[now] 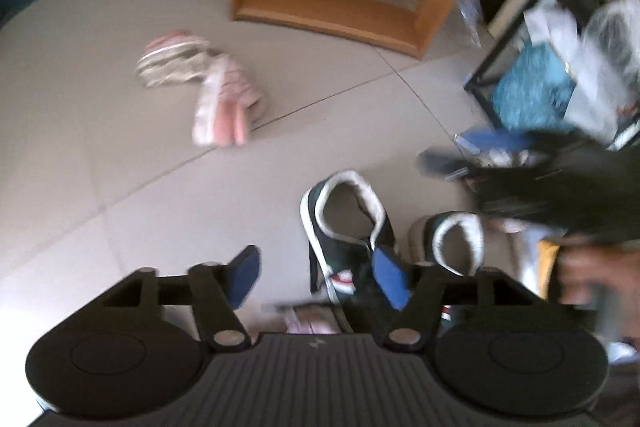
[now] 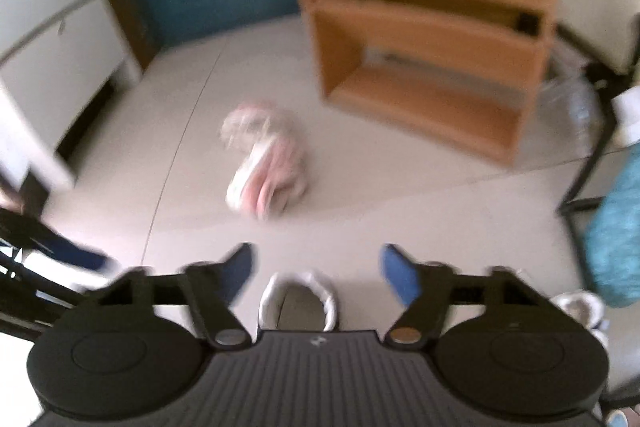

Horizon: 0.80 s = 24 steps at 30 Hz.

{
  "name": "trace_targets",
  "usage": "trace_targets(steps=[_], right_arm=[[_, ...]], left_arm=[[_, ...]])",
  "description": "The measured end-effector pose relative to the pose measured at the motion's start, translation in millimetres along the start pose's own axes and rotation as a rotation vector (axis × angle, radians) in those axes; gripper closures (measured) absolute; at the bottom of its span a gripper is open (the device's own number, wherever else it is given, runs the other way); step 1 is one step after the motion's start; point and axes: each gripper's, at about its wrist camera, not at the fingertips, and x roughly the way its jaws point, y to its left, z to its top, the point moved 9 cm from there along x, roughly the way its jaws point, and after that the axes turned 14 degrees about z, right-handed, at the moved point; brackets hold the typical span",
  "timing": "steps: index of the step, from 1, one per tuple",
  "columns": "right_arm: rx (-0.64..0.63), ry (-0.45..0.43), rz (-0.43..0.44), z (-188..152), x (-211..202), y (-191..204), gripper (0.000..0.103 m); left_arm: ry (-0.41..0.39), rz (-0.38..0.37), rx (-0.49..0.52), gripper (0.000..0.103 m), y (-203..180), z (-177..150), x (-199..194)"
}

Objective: Organize scattered shoes
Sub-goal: 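Lower the first black sneaker with the left tool beside the pink boots and release, then set the second black sneaker with the right tool beside its mate and release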

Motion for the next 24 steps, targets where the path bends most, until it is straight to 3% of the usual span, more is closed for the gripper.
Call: trace_targets(steps=[1, 3, 6, 8, 11, 12, 13, 15, 16, 17, 19, 24], right_arm=[[-0.040, 0.052, 0.019, -8.9, 16.4, 5.5, 0.070], [-0.103, 0.131, 0.050, -22.4, 42.1, 16.4, 0.070], [-0.148, 0.216, 0.095, -31.8, 71.9, 28.5, 0.069], [-0.171, 0.279, 0.107, -36.5, 89.7, 34.4, 0.059], [-0.274, 0.399, 0.049, -48.7, 116.6, 32.6, 0.043], [-0.318, 0.444, 0.021, -56.1, 123.9, 30.1, 0.036], [-0.359, 0.489, -0.005, -63.7, 130.3, 27.3, 0.020], [-0.462, 0.581, -0.037, -82.4, 145.3, 20.3, 0.017], [-0.482, 0.577, 0.001, -86.3, 148.2, 21.9, 0.021], [-0.453, 0.578, 0.046, -87.9, 149.3, 22.9, 0.050], [-0.361, 0.586, 0.115, -89.5, 150.7, 22.7, 0.059], [-0.310, 0.596, 0.110, -95.1, 143.3, 25.1, 0.067]], left_arm=[[0.010, 0.005, -0.036, 0.020, 3.3, -7.0, -16.2], [0.007, 0.028, -0.099, 0.019, 3.9, -25.7, -54.1], [-0.059, 0.040, -0.192, 0.017, -6.4, -52.6, -90.7], [-0.071, 0.041, -0.235, 0.015, -16.2, -66.7, -99.4], [-0.074, 0.014, -0.300, 0.015, -36.8, -85.9, -102.5], [-0.076, 0.027, -0.297, 0.015, -44.2, -91.3, -99.9], [-0.074, 0.033, -0.291, 0.015, -47.3, -93.3, -98.6], [-0.049, 0.023, -0.256, 0.015, -59.6, -99.3, -90.5], [-0.041, 0.023, -0.253, 0.015, -61.2, -100.9, -86.9], [-0.035, 0.027, -0.255, 0.015, -61.4, -102.2, -83.6], [-0.024, 0.031, -0.261, 0.015, -61.0, -104.1, -78.3], [-0.021, 0.017, -0.280, 0.015, -56.8, -106.1, -78.6]])
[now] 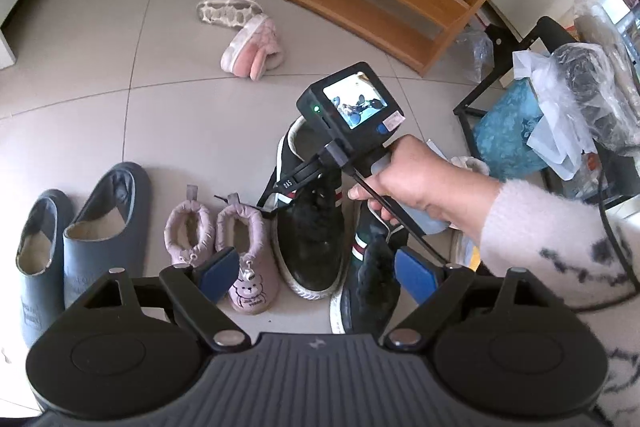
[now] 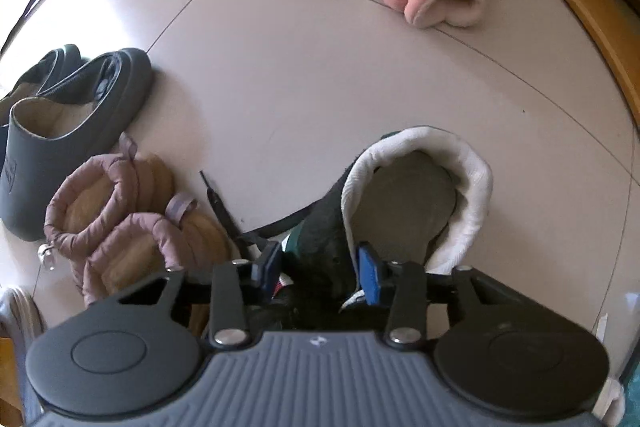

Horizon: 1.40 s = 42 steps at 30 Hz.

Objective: Organize scattered shoes
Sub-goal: 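Set the second black sneaker with the right tool beside its mate and release, then push the sneakers together with the right tool and withdraw it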

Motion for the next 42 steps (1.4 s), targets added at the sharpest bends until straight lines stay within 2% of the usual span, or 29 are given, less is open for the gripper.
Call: trace_targets(steps=[3, 8, 13, 15, 16, 18, 20, 22, 23, 25, 30, 32, 33, 34, 37, 42], right_arm=[[0.074, -0.041, 0.017, -9.0, -7.7, 4.1, 0.071], [0.118, -0.029, 0.056, -39.4, -6.5, 19.5, 0.071], [0.154, -0.032, 0.064, -54.1, -4.8, 29.8, 0.067], [0.165, -0.064, 0.039, -56.4, -9.3, 29.0, 0.065], [0.172, -0.089, 0.026, -58.2, -14.1, 28.3, 0.063], [0.211, -0.189, 0.000, -60.6, -35.8, 23.4, 0.051], [0.292, -0.343, -0.060, -72.3, -78.4, 11.6, 0.025], [0.330, -0.415, -0.130, -90.1, -104.2, 4.7, 0.019], [0.345, -0.445, -0.165, -99.5, -115.8, 1.8, 0.019], [0.346, -0.428, -0.199, -112.8, -116.5, -1.0, 0.019], [0.447, -0.387, -0.212, -144.8, -95.0, -20.7, 0.019], [0.479, -0.328, -0.212, -155.2, -77.6, -30.6, 0.020], [0.484, -0.303, -0.210, -162.0, -68.0, -34.5, 0.021], [0.488, -0.286, -0.199, -165.5, -59.2, -38.2, 0.029], [0.500, -0.299, -0.149, -169.0, -45.1, -43.5, 0.030], [0.375, -0.288, -0.171, -149.3, -35.1, -39.7, 0.029]], left_arm=[[-0.033, -0.015, 0.009, 0.015, -2.7, 2.9, -7.7], [-0.078, -0.016, 0.017, 0.015, -8.3, 0.9, -18.9], [-0.129, 0.039, 0.063, 0.015, -15.8, -1.2, -21.4], [-0.145, 0.068, 0.088, 0.015, -19.9, -2.2, -21.3], [-0.150, 0.076, 0.094, 0.015, -20.5, -2.6, -21.0], [-0.161, 0.099, 0.089, 0.015, -21.0, -6.5, -21.6], [-0.157, 0.109, 0.068, 0.012, -22.1, -15.2, -20.4], [-0.127, 0.095, 0.058, 0.012, -24.8, -24.2, -15.5], [-0.089, 0.087, 0.058, 0.012, -29.0, -31.4, -9.6], [-0.067, 0.085, 0.064, 0.012, -34.0, -37.8, -4.9], [-0.104, 0.146, 0.100, 0.012, -46.3, -51.1, 0.6], [-0.081, 0.138, 0.108, 0.012, -51.6, -56.4, 5.9], [-0.070, 0.133, 0.114, 0.012, -54.0, -59.2, 8.8], [-0.068, 0.133, 0.117, 0.012, -54.5, -60.7, 10.0], [-0.078, 0.151, 0.129, 0.012, -53.6, -60.6, 14.8], [-0.058, 0.137, 0.096, 0.012, -52.5, -57.8, 21.0]])
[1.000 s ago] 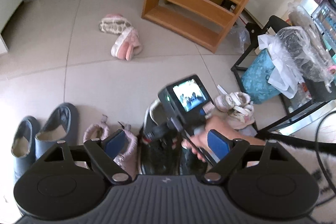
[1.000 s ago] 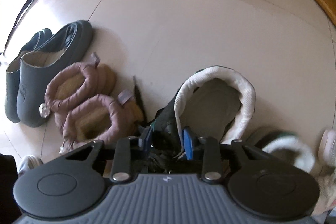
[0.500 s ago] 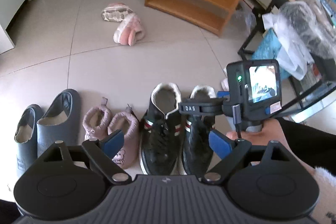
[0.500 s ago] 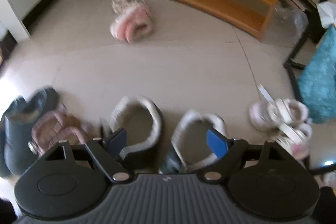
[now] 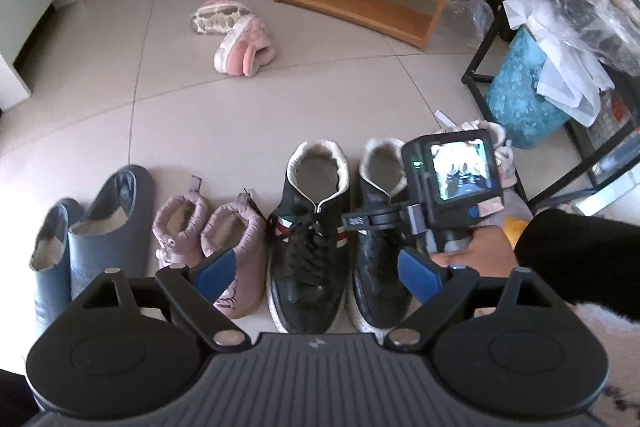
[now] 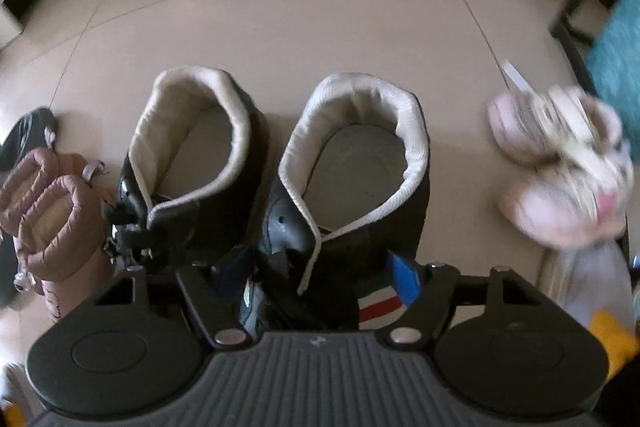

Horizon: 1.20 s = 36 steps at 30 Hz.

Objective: Organize scattered shoes
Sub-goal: 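Push the sneakers together with the right tool and withdraw it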

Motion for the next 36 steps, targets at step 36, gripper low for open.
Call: trace_targets(steps=[36], right_arm=[[-0.169, -0.126, 0.239, 48.0, 29.2, 160.3, 0.025]], left_arm=[[0.012, 0.123, -0.160, 0.012, 78.2, -12.9, 5.0]])
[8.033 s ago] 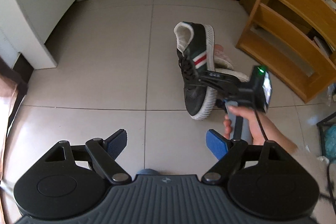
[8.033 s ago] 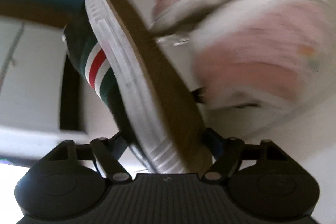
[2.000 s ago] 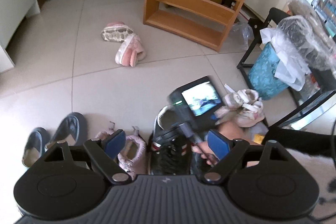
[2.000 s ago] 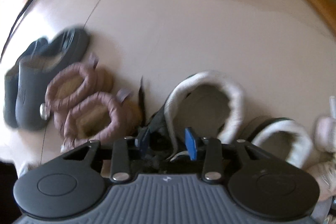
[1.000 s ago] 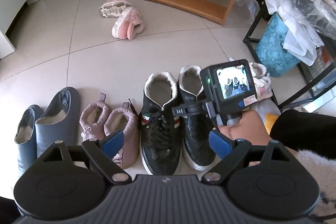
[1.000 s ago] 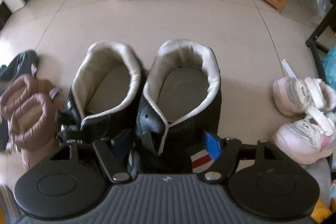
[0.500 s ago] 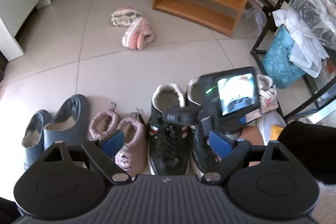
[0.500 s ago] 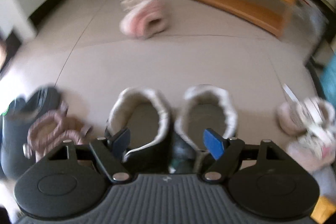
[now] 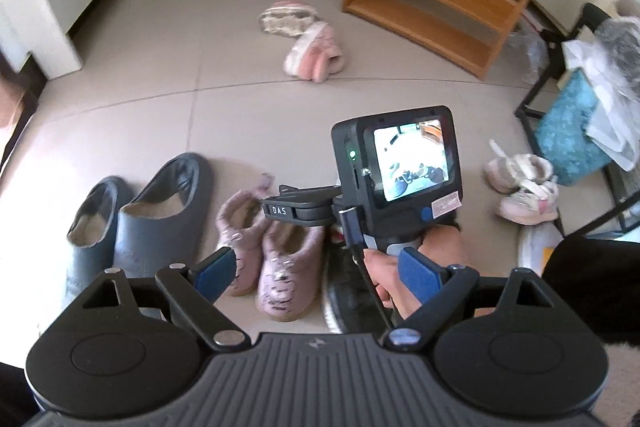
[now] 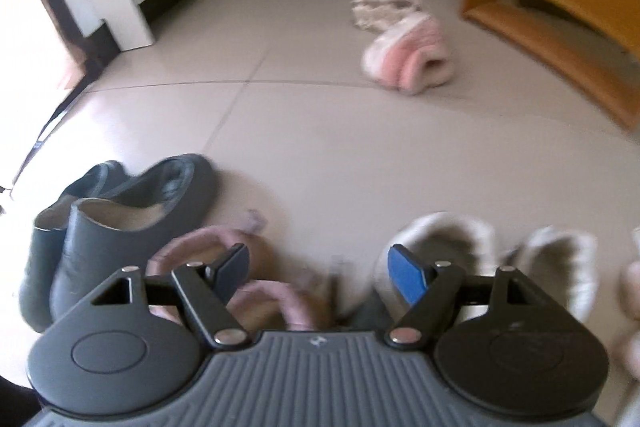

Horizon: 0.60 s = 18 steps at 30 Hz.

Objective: Organize scattered shoes
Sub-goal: 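Push the sneakers together with the right tool and withdraw it, then move the left tool toward the pink fuzzy boot lying near the shelf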

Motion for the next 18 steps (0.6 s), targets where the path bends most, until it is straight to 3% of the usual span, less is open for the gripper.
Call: trace_targets(steps=[5, 8, 14, 18], right_arm=[[0.257, 0.070, 0.028, -28.3, 22.0, -8.1, 0.025], [0.424, 0.046, 0.085, -41.5, 26.3, -17.1, 0.021], [0.439, 0.052, 0.167, -30.4, 44.0, 1.0, 0.020], [0.418, 0.082, 0.149, -21.2, 35.5, 2.8, 0.021]], left_arm=[[0.025, -0.001, -0.056, 0.012, 19.1, -2.9, 5.1], [0.017, -0.001, -0.050, 0.012, 21.8, -2.6, 4.3], [-0.005, 0.071, -0.012, 0.012, 36.9, 7.9, 11.3], [-0.021, 0.108, 0.061, 0.012, 46.5, 34.5, 13.9]])
